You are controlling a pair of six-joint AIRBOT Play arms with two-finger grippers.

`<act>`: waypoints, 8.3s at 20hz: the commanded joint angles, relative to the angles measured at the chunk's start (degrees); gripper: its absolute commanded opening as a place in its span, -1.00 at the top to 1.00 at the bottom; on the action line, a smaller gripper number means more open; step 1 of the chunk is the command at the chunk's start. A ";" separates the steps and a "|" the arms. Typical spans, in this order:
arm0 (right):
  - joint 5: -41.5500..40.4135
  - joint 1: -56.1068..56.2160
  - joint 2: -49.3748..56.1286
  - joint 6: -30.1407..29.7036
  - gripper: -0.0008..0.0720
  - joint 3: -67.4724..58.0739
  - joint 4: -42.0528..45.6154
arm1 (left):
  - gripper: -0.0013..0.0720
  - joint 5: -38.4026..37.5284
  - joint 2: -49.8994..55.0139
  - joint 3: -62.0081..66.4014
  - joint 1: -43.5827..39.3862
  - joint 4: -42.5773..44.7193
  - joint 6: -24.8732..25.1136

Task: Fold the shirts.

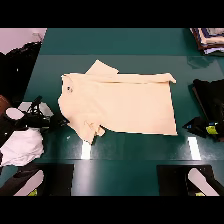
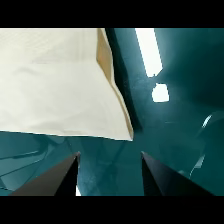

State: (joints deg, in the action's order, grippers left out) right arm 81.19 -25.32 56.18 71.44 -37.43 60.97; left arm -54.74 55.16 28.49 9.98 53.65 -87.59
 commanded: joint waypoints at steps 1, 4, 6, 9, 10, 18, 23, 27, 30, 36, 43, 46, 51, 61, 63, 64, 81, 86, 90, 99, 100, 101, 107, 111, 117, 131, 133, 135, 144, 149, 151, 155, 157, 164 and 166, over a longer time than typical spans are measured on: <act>0.11 -0.02 -0.04 0.02 -0.25 0.04 -0.04 | -0.51 7.32 -0.04 -3.37 0.17 -6.40 2.54; 0.31 -0.02 -0.04 0.02 -0.25 0.04 -0.07 | -0.51 12.20 0.13 -4.70 0.15 -10.45 2.58; 0.59 -0.02 -0.07 0.02 -0.25 0.04 -0.04 | -0.50 15.47 0.20 -4.70 -0.55 -13.09 2.80; 1.90 -0.07 -0.04 0.00 -0.25 0.07 1.18 | 0.11 16.02 0.17 -4.68 -1.77 -15.78 4.22; 2.01 -0.15 -0.04 0.00 -0.25 0.07 2.62 | 0.85 15.89 0.17 -4.68 -1.75 -16.48 4.24; 3.37 -0.15 4.70 0.09 -0.28 0.15 7.98 | 0.90 7.91 0.13 3.32 -1.77 -16.55 10.80; -1.16 -0.09 13.42 -0.79 -0.25 0.15 -1.70 | 0.90 6.08 0.13 4.17 -1.77 -16.37 13.07; -3.72 3.91 16.83 -0.81 -0.25 0.11 -2.36 | 0.90 6.25 0.13 4.17 -1.77 -16.37 13.09; -4.83 9.16 18.97 -0.79 -0.23 0.09 -2.40 | 0.90 6.10 0.13 4.17 -1.77 -16.35 14.38; -6.12 15.80 14.14 -2.08 0.94 -2.43 -2.49 | 0.91 1.64 -0.04 7.15 -1.60 -16.33 15.43; -8.04 15.91 -1.68 -0.63 0.94 -33.42 -2.47 | 0.91 -10.64 -0.04 43.12 -1.60 -10.82 13.53; -9.92 15.91 -4.17 -0.35 0.94 -49.57 -2.36 | 0.91 -13.44 -0.04 62.99 -1.60 -8.04 11.56; -10.27 15.91 -5.97 -0.13 0.94 -71.23 -0.50 | 0.91 -17.14 -0.04 94.18 -1.60 -6.86 8.33; -8.92 15.91 -11.45 4.66 0.94 -74.53 17.16 | 0.91 -11.26 -7.17 96.94 -1.60 -6.19 4.15; -6.88 15.93 -8.55 5.22 0.94 -70.16 16.61 | 0.91 -13.51 -7.02 86.36 -1.60 -5.92 3.54; -4.72 15.93 -6.23 5.49 0.94 -68.43 16.63 | 0.91 -15.02 -6.64 80.41 -1.60 -5.92 3.56; -12.74 22.88 42.69 8.09 0.94 -64.87 12.41 | 0.91 9.77 37.97 57.68 -7.06 -11.67 16.00; -11.80 22.67 45.13 8.11 0.94 -70.88 10.62 | 0.90 5.18 40.24 64.26 -6.12 -2.47 15.82; -6.49 23.50 45.07 8.02 0.94 -66.62 10.78 | 0.91 -6.16 40.30 63.23 -5.79 6.95 15.54; -12.50 27.85 41.38 8.11 0.94 -47.45 10.51 | 0.90 -8.81 40.30 52.06 -5.77 9.53 13.40; -12.50 28.13 41.38 8.33 0.94 -46.97 9.92 | 0.79 -9.03 40.30 52.06 -5.77 9.66 11.21; -12.55 28.20 41.40 8.79 0.93 -46.97 9.27 | -0.03 -9.27 40.30 52.09 -5.77 9.75 9.38; -0.17 25.70 39.80 8.41 -0.04 -52.00 9.14 | -0.50 -16.65 33.92 51.30 -5.77 19.04 4.42; 0.90 21.62 29.88 6.91 -0.05 -44.24 9.07 | -0.50 -17.29 17.97 35.98 -5.84 20.61 3.23; -6.62 18.29 16.06 6.91 -0.04 -29.86 9.01 | -0.50 -17.66 -4.61 3.21 -5.84 11.52 -0.70; -8.50 18.21 6.84 6.95 -0.04 -24.46 8.96 | -0.50 -1.55 -9.16 -11.98 -5.84 -5.44 2.99; -7.23 18.21 6.84 6.95 -0.05 -24.46 8.96 | -0.49 -0.83 -9.16 -13.35 -5.84 -8.15 4.24; -5.53 18.16 6.82 6.93 -0.04 -24.46 9.14 | 0.65 -1.90 -9.16 -13.49 -5.84 -8.70 5.42; -0.96 4.39 6.84 6.88 -0.16 -5.31 9.01 | 0.90 -10.36 -9.16 -6.14 -5.84 -9.14 10.73; -5.64 -4.59 6.84 2.25 -0.35 5.11 0.33 | 0.90 -8.22 -9.16 -5.31 -5.84 -9.11 10.69; -7.19 -4.42 6.84 1.31 -0.22 6.91 -1.90 | 0.90 -8.24 -9.16 -5.29 -5.84 -9.14 10.69; -11.23 0.33 6.84 1.38 -0.22 7.45 -3.50 | 0.90 -8.28 -9.16 -5.29 -5.84 -9.07 11.43; -13.09 2.62 6.82 1.36 0.32 7.43 -4.26 | 0.90 -8.83 -9.16 -5.29 -5.84 -9.07 11.54; -0.24 3.76 2.43 -2.49 0.94 3.91 1.99 | 0.91 -23.04 -15.32 -2.27 -5.84 1.38 6.25; 3.04 3.74 -3.91 -2.43 0.94 3.61 8.66 | 0.91 -26.45 -23.15 -2.34 -5.84 4.09 1.99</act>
State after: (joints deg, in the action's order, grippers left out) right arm 77.69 -21.71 57.91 69.71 -32.84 62.37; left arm -75.11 39.09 25.74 4.16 52.99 -80.53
